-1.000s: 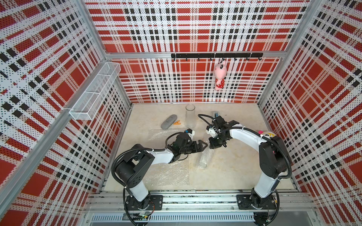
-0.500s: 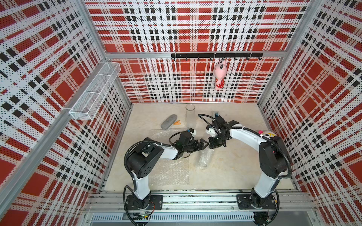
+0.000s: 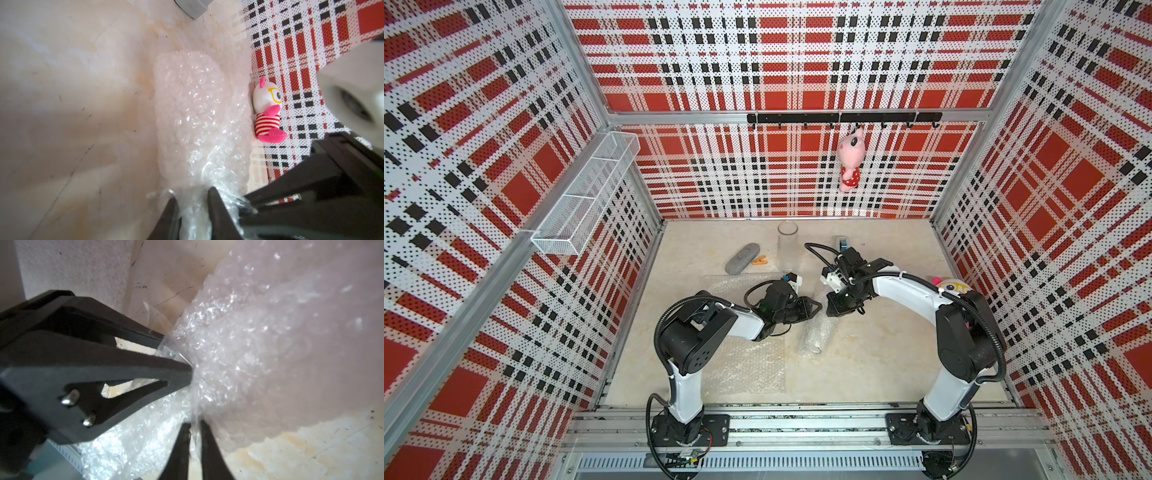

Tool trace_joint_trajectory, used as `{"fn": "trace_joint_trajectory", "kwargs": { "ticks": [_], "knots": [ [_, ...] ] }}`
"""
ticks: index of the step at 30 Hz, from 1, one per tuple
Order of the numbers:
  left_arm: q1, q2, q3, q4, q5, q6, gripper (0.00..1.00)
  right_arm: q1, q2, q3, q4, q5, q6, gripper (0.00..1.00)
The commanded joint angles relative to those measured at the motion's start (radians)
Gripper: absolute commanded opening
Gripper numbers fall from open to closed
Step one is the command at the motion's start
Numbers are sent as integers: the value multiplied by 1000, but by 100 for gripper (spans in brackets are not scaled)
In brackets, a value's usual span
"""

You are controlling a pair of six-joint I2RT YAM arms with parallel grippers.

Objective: Wrap vases in bubble wrap
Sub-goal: Stick the tape on the bubble wrap.

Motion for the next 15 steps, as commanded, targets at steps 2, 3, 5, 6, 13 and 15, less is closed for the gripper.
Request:
{"fn": "trace_joint_trajectory", "kwargs": {
  "ticks": [2, 3, 5, 6, 13, 15],
  "knots": [
    [-17, -18, -33, -4, -25, 3, 18, -17, -95, -16, 40, 3, 16, 39],
    [-20, -21, -35, -4, -29, 1, 17, -23, -114, -20, 46, 5, 23, 43],
    [-26, -28, -40, -4, -36, -2, 17, -36, -154, -31, 59, 21, 44, 53],
    [-29, -33, -42, -4, -40, -4, 16, -44, -176, -41, 69, 33, 57, 56],
    [-53, -44, -32, -4, -52, -14, 14, -123, -378, -344, 357, 2, 273, 83],
    [-61, -45, -29, -4, -55, -18, 14, -124, -422, -451, 503, -60, 361, 92]
  ]
}}
